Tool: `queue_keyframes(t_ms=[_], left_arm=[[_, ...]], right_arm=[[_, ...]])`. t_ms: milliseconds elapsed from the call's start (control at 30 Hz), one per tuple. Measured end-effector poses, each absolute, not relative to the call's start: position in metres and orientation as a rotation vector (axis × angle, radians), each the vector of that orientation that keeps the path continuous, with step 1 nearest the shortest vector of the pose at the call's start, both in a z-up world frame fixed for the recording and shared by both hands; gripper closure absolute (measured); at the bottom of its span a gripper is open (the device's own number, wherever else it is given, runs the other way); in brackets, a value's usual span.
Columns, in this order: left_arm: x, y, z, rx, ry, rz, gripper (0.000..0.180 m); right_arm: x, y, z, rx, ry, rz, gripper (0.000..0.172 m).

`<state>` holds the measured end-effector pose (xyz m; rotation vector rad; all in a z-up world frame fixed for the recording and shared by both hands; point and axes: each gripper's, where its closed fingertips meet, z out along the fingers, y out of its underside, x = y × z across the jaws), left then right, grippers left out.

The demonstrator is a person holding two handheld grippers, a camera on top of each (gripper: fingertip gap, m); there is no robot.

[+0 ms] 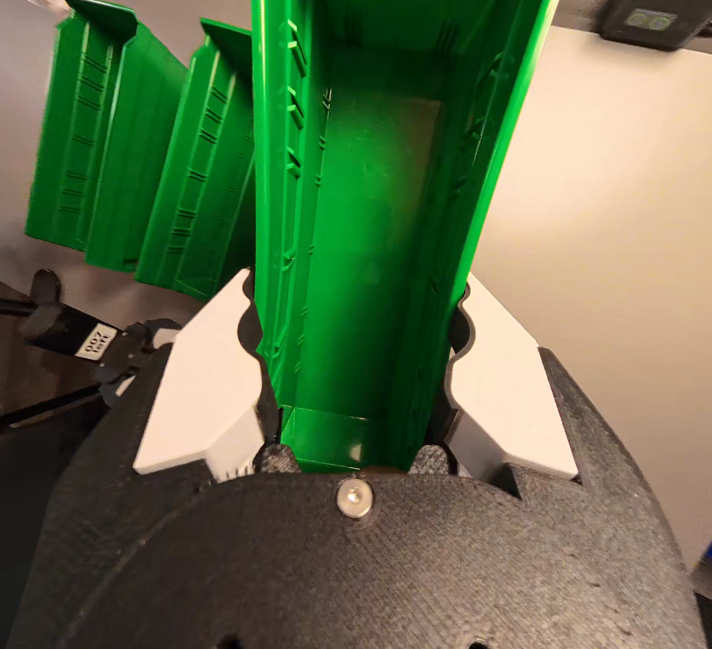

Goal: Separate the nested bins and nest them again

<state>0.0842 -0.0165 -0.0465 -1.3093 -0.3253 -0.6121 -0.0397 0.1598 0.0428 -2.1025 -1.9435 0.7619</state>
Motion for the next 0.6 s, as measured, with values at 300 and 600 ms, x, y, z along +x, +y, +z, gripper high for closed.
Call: queue_keyframes(t_ms=[300,600], left_arm=[[0.089,-0.016,-0.046,-1.31,-0.306,-0.629,0.121],[0.089,-0.016,-0.046,-1.312,-0.307,-0.626,0.123]], right_arm=[[-0.073,0.123,-0.001,-2.147,-1.913,0.662,0.07],[-0.079,0.12,-0.026,-2.091,-1.855,0.535,0.069]])
